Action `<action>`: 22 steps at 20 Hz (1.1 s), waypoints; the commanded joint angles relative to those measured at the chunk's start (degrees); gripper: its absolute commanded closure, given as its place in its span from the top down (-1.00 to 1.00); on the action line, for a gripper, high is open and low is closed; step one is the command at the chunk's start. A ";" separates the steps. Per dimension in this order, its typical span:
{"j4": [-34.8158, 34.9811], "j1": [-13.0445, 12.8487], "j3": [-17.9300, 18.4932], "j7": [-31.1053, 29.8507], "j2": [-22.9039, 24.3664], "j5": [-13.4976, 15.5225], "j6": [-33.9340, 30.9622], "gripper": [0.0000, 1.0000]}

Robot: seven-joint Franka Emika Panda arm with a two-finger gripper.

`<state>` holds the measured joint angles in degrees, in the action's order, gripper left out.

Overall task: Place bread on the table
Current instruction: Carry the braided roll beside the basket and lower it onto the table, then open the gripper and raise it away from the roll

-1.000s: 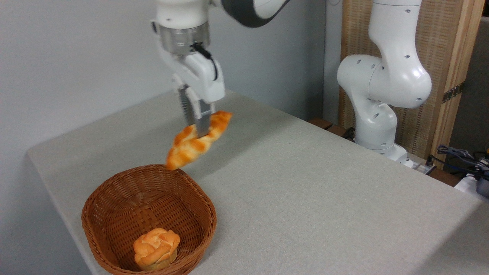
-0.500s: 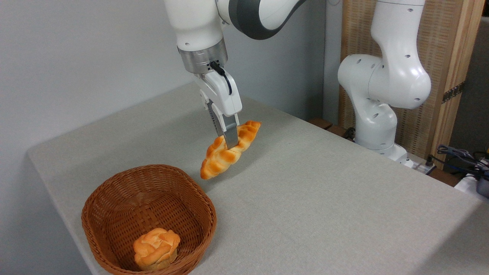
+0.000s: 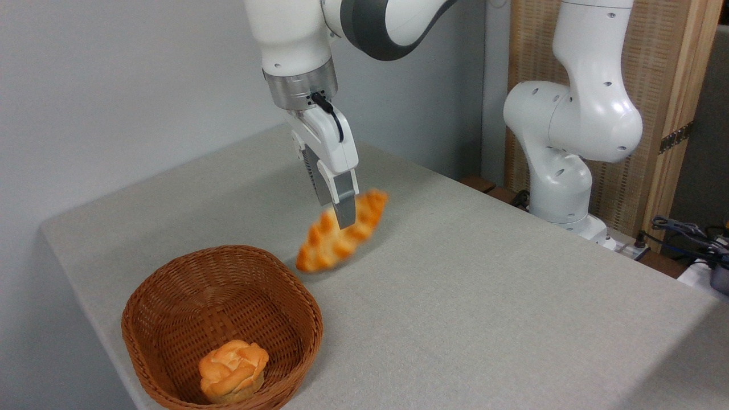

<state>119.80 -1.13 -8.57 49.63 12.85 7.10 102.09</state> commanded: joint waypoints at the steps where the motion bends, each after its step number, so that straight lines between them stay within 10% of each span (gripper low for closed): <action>1: -0.10 -0.54 0.75 0.46 0.07 -0.51 0.57 1.00; 15: -30.14 0.16 4.00 -7.53 -9.86 -0.42 -12.44 1.00; 22: -33.15 0.25 6.46 -8.50 -12.33 -0.59 -14.63 1.00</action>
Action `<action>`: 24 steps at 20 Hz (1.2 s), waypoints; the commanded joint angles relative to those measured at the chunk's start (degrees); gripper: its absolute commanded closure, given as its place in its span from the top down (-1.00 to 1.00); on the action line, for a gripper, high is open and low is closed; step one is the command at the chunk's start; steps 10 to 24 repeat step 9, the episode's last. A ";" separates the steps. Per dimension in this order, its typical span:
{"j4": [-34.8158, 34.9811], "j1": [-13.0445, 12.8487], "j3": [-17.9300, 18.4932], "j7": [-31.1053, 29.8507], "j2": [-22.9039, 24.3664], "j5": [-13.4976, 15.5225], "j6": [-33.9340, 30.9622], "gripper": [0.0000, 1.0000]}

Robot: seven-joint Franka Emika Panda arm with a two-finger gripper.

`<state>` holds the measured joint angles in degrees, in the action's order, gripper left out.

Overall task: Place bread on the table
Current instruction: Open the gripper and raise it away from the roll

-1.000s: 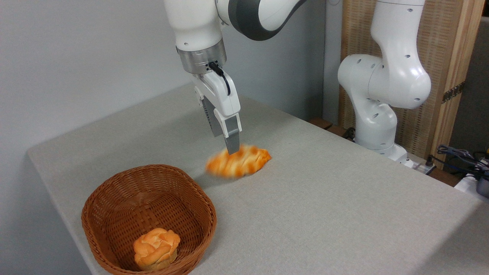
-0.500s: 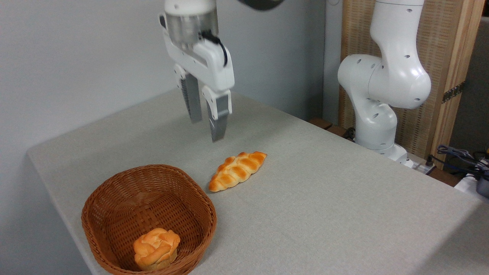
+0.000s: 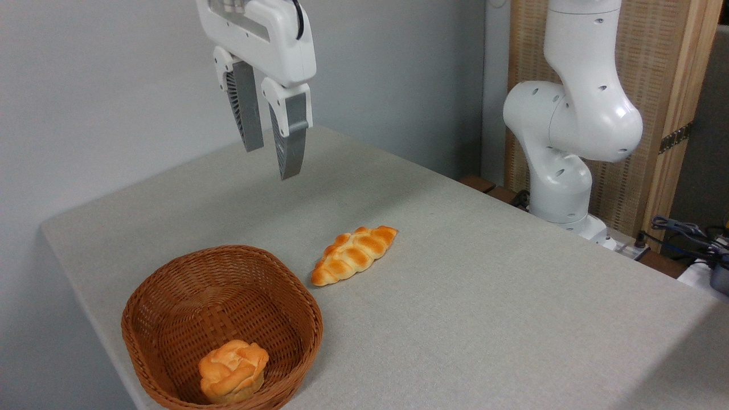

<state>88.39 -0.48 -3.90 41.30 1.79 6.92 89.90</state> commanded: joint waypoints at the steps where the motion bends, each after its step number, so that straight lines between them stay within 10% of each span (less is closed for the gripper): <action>1: -1.65 -0.40 1.79 -0.17 -1.26 -0.42 -2.45 1.00; 24: -0.15 -0.49 1.97 0.18 -0.91 -1.30 -1.92 1.00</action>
